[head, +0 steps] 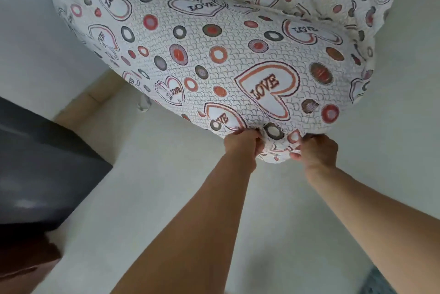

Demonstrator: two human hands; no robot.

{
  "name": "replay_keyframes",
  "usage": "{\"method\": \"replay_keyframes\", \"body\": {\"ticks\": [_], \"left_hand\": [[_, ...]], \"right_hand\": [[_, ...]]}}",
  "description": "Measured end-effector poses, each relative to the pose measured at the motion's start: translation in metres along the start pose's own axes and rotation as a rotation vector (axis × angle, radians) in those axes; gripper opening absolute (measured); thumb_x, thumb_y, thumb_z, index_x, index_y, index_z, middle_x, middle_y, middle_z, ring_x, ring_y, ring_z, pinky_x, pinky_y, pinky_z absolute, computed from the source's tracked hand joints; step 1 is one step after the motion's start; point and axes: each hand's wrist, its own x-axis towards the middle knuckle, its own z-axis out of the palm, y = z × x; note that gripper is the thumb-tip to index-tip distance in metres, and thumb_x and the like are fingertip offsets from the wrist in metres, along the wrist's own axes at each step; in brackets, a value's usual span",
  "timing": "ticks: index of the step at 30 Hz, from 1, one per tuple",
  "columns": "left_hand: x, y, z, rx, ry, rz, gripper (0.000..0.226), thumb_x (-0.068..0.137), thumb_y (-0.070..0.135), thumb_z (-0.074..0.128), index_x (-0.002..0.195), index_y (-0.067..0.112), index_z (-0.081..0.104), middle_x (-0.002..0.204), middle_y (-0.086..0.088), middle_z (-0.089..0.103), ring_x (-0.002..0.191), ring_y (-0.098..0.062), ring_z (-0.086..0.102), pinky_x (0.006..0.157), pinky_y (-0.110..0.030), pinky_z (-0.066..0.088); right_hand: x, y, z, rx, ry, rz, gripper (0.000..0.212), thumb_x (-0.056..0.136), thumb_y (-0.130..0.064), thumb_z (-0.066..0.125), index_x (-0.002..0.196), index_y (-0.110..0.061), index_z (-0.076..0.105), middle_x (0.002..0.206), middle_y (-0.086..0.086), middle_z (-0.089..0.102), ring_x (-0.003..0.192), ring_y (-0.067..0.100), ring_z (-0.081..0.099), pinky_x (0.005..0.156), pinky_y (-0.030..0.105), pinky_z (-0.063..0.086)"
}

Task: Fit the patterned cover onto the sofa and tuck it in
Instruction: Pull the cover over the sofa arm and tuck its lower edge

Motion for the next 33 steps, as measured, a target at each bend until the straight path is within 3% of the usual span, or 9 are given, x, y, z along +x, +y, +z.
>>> {"method": "replay_keyframes", "body": {"ticks": [4,13,16,20,22,23,24,29,33], "left_hand": [[0.016,-0.003,-0.009,0.093,0.003,0.079,0.015,0.077,-0.014,0.064,0.087,-0.002,0.064,0.084,-0.017,0.068,0.060,-0.021,0.064,0.064,-0.028,0.060],[0.036,-0.036,-0.026,0.128,-0.062,0.172,0.018,0.085,-0.002,0.064,0.103,-0.002,0.061,0.074,-0.008,0.065,0.048,-0.011,0.063,0.080,-0.032,0.058],[0.042,-0.042,-0.031,0.115,-0.130,0.206,0.015,0.085,0.002,0.066,0.099,0.000,0.061,0.073,-0.008,0.064,0.049,-0.010,0.062,0.082,-0.031,0.057],[0.052,-0.041,-0.041,0.123,-0.253,0.221,0.013,0.086,0.001,0.063,0.096,0.005,0.057,0.073,-0.006,0.064,0.062,-0.012,0.064,0.082,-0.031,0.057],[0.066,-0.044,-0.048,0.174,-0.385,0.211,0.016,0.085,-0.003,0.058,0.092,0.011,0.055,0.086,-0.005,0.066,0.083,-0.016,0.064,0.083,-0.032,0.056],[0.074,-0.048,-0.052,0.205,-0.440,0.207,0.021,0.084,-0.006,0.056,0.091,0.014,0.056,0.092,-0.004,0.066,0.091,-0.017,0.063,0.085,-0.033,0.054],[0.085,-0.052,-0.054,0.235,-0.473,0.203,0.025,0.082,-0.007,0.054,0.091,0.016,0.058,0.097,-0.003,0.067,0.097,-0.017,0.062,0.086,-0.034,0.052],[0.127,-0.091,-0.044,0.292,-0.444,0.162,0.036,0.083,-0.001,0.058,0.112,0.019,0.065,0.089,0.009,0.070,0.101,-0.013,0.060,0.094,-0.036,0.049],[0.148,-0.111,-0.040,0.243,-0.373,0.150,0.029,0.086,0.001,0.056,0.109,0.017,0.063,0.080,0.007,0.072,0.097,-0.015,0.059,0.094,-0.040,0.050]], "right_hand": [[0.011,0.026,-0.011,-0.352,0.035,-0.121,0.018,0.087,-0.017,0.058,0.080,-0.003,0.065,0.073,0.016,0.066,0.059,0.035,0.065,0.060,0.053,0.058],[0.015,0.051,-0.021,-0.210,-0.017,-0.314,0.022,0.080,-0.015,0.068,0.063,-0.015,0.054,0.062,0.003,0.053,0.065,0.024,0.053,0.061,0.039,0.046],[0.018,0.066,-0.017,-0.233,0.022,-0.319,0.017,0.079,-0.011,0.070,0.081,-0.017,0.054,0.079,0.000,0.055,0.078,0.027,0.059,0.072,0.043,0.053],[0.039,0.084,-0.005,-0.331,0.002,-0.097,0.067,0.071,-0.011,0.071,0.130,-0.016,0.038,0.124,0.012,0.046,0.102,0.033,0.058,0.079,0.051,0.055],[0.048,0.090,0.001,-0.159,-0.021,0.041,0.069,0.081,-0.002,0.063,0.140,-0.014,0.030,0.102,-0.007,0.037,0.076,0.032,0.059,0.056,0.041,0.056],[0.056,0.095,0.006,-0.076,-0.029,0.082,0.063,0.085,0.003,0.057,0.141,-0.013,0.031,0.122,0.025,0.029,0.062,0.029,0.054,0.046,0.035,0.051],[0.063,0.100,0.012,-0.047,-0.022,0.076,0.060,0.086,0.007,0.053,0.139,-0.011,0.032,0.089,0.011,0.047,0.055,0.026,0.052,0.044,0.034,0.049],[0.093,0.123,0.037,0.101,-0.017,0.066,0.045,0.085,0.003,0.058,0.122,-0.008,0.036,0.104,0.022,0.061,0.049,0.025,0.064,0.036,0.031,0.051],[0.111,0.134,0.042,0.314,-0.059,0.221,0.040,0.082,-0.004,0.069,0.117,-0.003,0.051,0.075,0.012,0.066,0.049,0.015,0.063,0.042,0.021,0.050]]}}
